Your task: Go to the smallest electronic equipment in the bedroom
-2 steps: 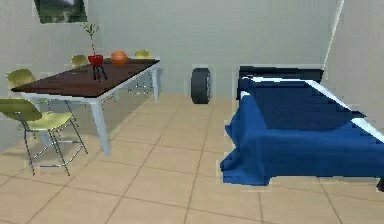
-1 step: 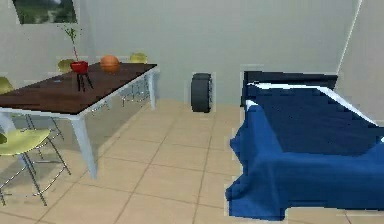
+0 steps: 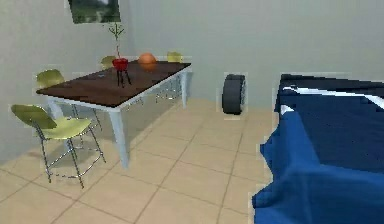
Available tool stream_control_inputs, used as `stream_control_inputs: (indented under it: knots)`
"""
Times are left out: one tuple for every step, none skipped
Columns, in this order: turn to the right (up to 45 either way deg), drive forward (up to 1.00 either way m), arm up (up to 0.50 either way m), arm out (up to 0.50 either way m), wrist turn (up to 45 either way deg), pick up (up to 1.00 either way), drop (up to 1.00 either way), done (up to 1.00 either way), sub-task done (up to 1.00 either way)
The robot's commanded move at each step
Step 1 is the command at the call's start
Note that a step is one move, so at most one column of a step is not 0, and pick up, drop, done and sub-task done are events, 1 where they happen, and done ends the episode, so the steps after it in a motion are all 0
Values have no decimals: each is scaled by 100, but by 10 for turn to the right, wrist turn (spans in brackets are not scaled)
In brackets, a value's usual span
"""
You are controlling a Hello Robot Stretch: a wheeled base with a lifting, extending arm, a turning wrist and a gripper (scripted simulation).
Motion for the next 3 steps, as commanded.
stream_control_inputs:
  knots:
    - [0,100,0,0,0,0,0,0,0]
    - [180,0,0,0,0,0,0,0,0]
    - [0,100,0,0,0,0,0,0,0]
